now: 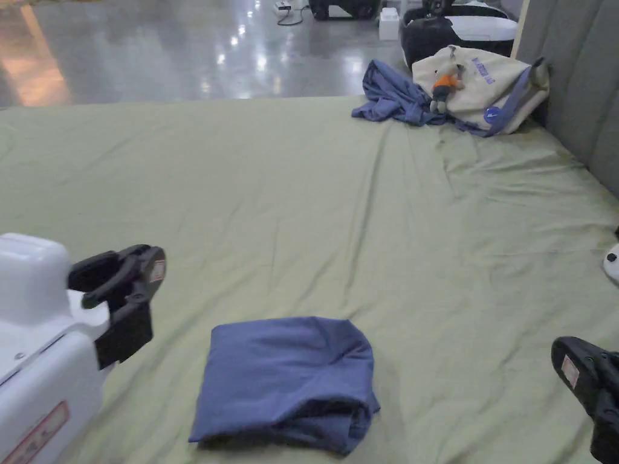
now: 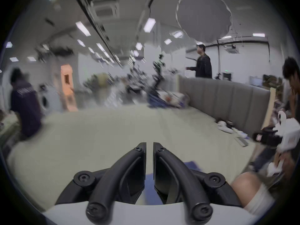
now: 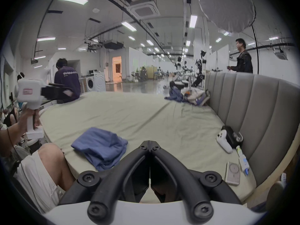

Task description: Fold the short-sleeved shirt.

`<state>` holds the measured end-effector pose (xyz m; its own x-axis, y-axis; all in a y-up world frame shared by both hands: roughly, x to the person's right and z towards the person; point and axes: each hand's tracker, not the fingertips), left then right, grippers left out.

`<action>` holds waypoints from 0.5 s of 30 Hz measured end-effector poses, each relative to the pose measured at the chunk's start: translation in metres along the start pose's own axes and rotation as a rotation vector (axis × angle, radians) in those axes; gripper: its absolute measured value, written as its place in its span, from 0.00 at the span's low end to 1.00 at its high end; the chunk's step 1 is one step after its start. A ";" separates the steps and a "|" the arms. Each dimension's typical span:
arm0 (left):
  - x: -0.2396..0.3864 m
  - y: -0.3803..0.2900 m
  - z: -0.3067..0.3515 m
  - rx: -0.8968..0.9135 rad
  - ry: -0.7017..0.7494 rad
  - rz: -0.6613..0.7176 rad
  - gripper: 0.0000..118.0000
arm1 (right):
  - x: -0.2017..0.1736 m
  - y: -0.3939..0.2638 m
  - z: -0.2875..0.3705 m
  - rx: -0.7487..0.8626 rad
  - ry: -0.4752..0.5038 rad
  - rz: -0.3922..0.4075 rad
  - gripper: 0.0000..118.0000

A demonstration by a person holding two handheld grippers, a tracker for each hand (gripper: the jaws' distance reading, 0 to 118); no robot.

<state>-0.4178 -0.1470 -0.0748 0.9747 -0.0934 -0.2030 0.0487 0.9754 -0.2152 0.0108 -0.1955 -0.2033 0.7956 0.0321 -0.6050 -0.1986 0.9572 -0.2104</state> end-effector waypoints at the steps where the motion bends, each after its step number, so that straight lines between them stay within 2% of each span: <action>1: -0.014 -0.010 0.020 0.004 0.062 -0.010 0.09 | -0.003 -0.001 0.004 0.015 -0.011 0.011 0.02; 4: -0.041 -0.053 0.063 -0.017 0.189 0.016 0.09 | -0.008 -0.011 0.016 0.025 -0.030 0.009 0.02; 6: -0.049 -0.073 0.073 -0.091 0.232 0.054 0.09 | -0.008 -0.019 0.018 0.006 -0.029 -0.034 0.02; 9: -0.055 -0.083 0.063 -0.167 0.178 0.099 0.09 | -0.008 -0.021 0.014 -0.018 -0.010 -0.064 0.02; 12: -0.062 -0.078 0.052 -0.159 0.164 0.104 0.09 | -0.013 0.005 -0.009 -0.018 0.071 -0.025 0.02; 15: -0.071 -0.071 0.037 -0.182 0.115 0.136 0.09 | -0.034 0.034 -0.057 -0.053 0.217 0.005 0.02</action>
<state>-0.4821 -0.2019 -0.0102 0.9378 0.0040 -0.3471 -0.1316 0.9293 -0.3450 -0.0559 -0.1806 -0.2340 0.6542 -0.0315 -0.7557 -0.2367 0.9404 -0.2441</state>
